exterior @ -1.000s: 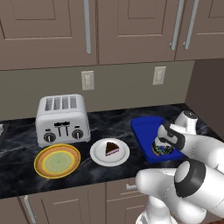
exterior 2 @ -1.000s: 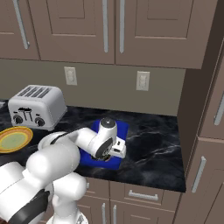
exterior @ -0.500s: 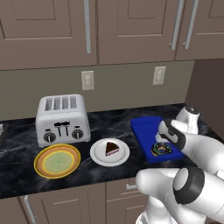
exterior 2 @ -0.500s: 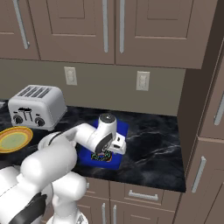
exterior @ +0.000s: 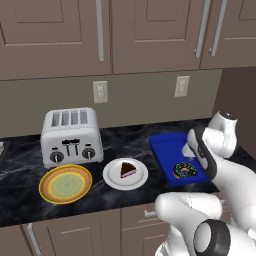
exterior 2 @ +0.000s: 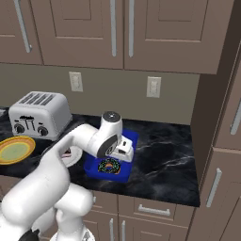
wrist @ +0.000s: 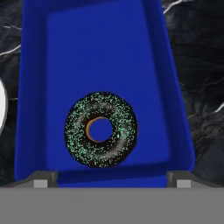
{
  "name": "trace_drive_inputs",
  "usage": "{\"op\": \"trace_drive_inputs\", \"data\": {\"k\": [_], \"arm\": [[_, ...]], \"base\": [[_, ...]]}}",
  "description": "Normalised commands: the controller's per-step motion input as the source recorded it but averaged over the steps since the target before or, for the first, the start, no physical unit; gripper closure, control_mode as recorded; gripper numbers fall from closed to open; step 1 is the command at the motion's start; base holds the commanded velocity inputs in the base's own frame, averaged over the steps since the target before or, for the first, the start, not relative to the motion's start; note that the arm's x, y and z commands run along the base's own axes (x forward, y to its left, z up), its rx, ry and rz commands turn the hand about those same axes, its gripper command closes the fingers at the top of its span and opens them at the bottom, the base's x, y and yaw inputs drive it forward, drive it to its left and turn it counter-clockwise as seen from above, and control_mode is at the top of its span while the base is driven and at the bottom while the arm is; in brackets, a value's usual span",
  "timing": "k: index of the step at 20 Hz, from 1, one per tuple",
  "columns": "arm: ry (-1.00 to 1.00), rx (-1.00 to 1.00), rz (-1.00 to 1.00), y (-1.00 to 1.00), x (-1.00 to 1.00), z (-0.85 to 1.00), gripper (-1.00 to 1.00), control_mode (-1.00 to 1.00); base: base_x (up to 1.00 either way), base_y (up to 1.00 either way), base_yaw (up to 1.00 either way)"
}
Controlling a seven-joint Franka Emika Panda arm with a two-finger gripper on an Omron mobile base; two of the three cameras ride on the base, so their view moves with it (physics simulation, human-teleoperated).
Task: Move the dessert items from the plates to the tray.
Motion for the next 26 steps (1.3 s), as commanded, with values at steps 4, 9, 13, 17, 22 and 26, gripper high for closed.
{"op": "trace_drive_inputs", "data": {"k": [4, 9, 13, 17, 22, 26], "arm": [[0.00, 0.00, -0.01, 0.32, -0.50, 0.30, -1.00, -1.00], [0.00, 0.01, -0.03, 0.70, -0.17, 0.22, -1.00, -1.00], [0.00, 0.00, -0.03, 0.85, -0.06, 0.16, -1.00, -1.00], [0.00, 0.00, -0.05, 0.74, -0.03, 0.13, -1.00, -1.00], [0.01, 0.00, -0.05, 0.57, 0.00, 0.03, -1.00, -1.00], [0.00, 0.00, -0.07, 0.62, 0.02, 0.01, -1.00, -1.00]], "base": [[0.00, 0.00, 0.00], [0.00, 0.00, 0.00], [0.00, 0.00, 0.00], [0.00, 0.00, 0.00], [0.00, 0.00, 0.00], [0.00, 0.00, 0.00]]}}
